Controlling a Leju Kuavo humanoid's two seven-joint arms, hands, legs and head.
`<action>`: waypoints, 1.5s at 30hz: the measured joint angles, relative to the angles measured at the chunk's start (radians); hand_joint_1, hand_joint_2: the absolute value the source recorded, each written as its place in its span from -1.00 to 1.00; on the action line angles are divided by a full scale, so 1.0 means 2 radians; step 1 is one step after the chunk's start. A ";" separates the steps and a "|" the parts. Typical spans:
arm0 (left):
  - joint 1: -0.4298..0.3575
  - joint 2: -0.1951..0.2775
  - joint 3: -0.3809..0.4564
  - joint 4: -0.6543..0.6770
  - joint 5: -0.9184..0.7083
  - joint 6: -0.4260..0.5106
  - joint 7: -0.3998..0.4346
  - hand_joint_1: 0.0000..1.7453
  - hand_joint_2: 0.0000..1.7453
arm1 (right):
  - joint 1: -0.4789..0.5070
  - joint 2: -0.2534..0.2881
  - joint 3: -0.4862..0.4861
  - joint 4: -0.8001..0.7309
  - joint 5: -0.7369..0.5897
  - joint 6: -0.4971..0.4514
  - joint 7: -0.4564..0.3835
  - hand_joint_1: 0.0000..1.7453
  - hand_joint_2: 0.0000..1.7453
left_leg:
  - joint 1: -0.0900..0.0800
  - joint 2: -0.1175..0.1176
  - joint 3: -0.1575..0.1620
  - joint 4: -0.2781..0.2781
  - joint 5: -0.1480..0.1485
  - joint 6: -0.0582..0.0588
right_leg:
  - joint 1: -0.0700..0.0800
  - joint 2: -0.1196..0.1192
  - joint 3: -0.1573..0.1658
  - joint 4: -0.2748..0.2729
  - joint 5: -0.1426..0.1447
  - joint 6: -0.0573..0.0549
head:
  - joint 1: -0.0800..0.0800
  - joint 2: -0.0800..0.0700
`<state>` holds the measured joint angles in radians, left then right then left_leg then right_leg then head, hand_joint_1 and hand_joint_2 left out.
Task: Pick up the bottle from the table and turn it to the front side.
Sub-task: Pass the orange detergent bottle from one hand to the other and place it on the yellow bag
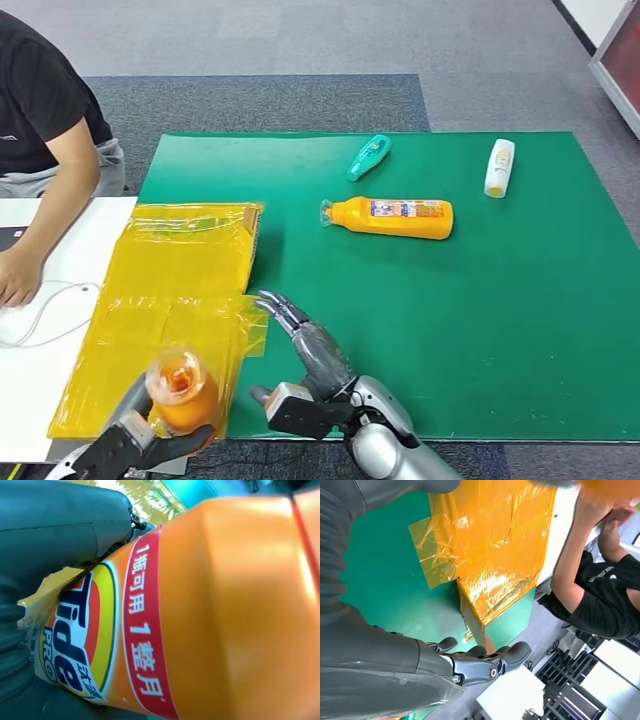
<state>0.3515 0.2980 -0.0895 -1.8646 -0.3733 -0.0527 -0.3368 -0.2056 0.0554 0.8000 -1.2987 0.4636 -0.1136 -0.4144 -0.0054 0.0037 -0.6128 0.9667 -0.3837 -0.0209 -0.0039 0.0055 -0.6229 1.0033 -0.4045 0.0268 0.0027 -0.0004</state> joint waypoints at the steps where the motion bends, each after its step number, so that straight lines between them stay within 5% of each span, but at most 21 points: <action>1: 0.001 0.007 0.000 0.000 -0.008 -0.002 0.005 1.00 1.00 | 0.001 0.000 -0.002 0.000 0.001 0.000 -0.001 -1.00 1.00 | 0.000 0.000 0.000 0.000 0.000 0.000 | 0.000 0.000 0.000 0.000 0.000 0.000 | 0.000 0.000; 11: -0.016 0.078 -0.015 -0.002 -0.067 -0.005 0.042 1.00 1.00 | 0.001 -0.001 -0.015 0.001 0.007 0.007 -0.005 -1.00 1.00 | 0.001 0.000 0.010 -0.003 -0.003 -0.002 | 0.001 0.000 0.009 0.000 -0.002 -0.003 | 0.000 0.000; 24: -0.031 0.137 -0.029 -0.010 -0.139 0.028 0.081 1.00 1.00 | 0.008 -0.002 -0.015 0.001 0.008 0.018 -0.005 -1.00 1.00 | 0.003 0.000 0.014 -0.008 -0.001 -0.007 | 0.002 0.001 0.010 0.000 0.001 -0.009 | 0.000 0.000; 45: -0.050 0.137 0.000 0.030 -0.235 0.102 0.081 1.00 1.00 | 0.007 -0.003 -0.010 0.001 0.068 0.000 -0.007 -1.00 1.00 | 0.004 0.000 0.013 -0.008 0.002 -0.010 | 0.004 0.001 0.008 0.000 0.001 -0.010 | 0.000 0.000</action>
<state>0.2521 0.5728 -0.0897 -1.8041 -0.8436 0.1509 -0.1747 -0.1916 0.0496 0.7795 -1.2974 0.5994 -0.1138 -0.4282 0.0019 0.0039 -0.5868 0.9499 -0.3788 -0.0399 0.0033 0.0069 -0.6068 1.0036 -0.4028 0.0064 0.0027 -0.0004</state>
